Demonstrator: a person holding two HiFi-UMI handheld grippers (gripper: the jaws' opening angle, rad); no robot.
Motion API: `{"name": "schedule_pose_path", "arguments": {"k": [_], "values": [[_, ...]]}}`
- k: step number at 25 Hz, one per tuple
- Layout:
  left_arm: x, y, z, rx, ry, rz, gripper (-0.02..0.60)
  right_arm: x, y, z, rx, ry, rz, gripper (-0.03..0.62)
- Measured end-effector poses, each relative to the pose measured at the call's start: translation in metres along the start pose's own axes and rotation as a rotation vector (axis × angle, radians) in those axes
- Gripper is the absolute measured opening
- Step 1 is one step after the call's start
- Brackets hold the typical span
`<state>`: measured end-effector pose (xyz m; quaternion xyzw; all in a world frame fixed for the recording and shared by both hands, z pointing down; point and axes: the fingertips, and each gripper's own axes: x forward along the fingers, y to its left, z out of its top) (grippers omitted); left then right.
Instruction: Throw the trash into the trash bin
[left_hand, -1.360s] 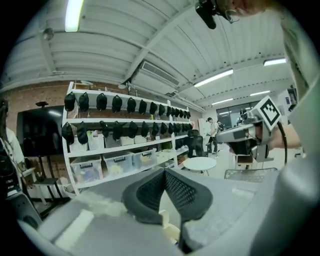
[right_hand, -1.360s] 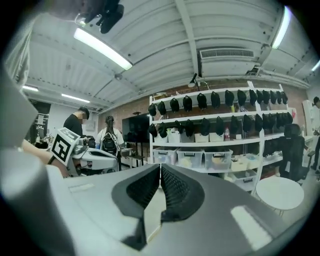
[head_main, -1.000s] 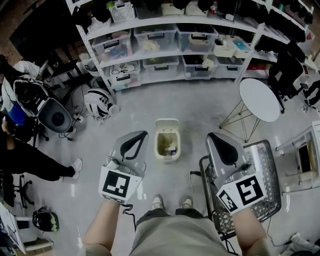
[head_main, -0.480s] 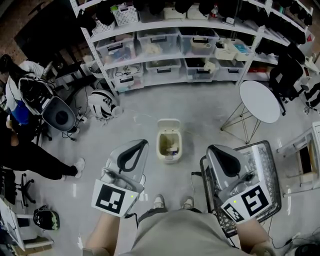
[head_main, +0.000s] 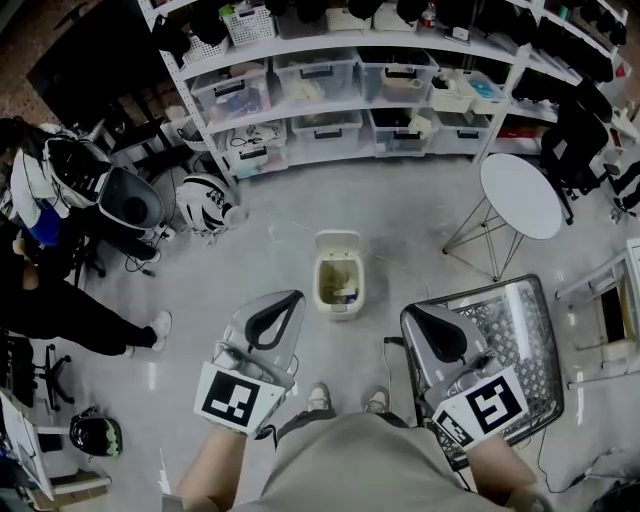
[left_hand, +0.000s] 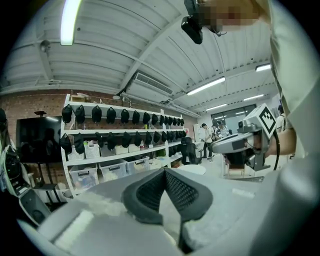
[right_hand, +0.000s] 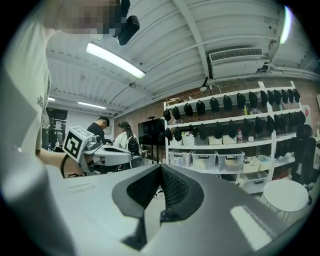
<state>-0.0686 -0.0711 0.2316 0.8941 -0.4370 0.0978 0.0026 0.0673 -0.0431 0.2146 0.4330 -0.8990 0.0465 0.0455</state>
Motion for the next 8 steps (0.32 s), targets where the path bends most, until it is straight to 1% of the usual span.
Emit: {"name": "schedule_pose_path", "arguments": {"k": [4, 8], "values": [[0.006, -0.005, -0.007, 0.013, 0.014, -0.024, 0.002, 0.0, -0.006, -0.002, -0.01, 0.008, -0.01, 0.005], [0.011, -0.005, -0.009, -0.038, 0.032, -0.011, 0.002, 0.004, -0.013, 0.0, -0.016, 0.0, -0.015, 0.005]]}}
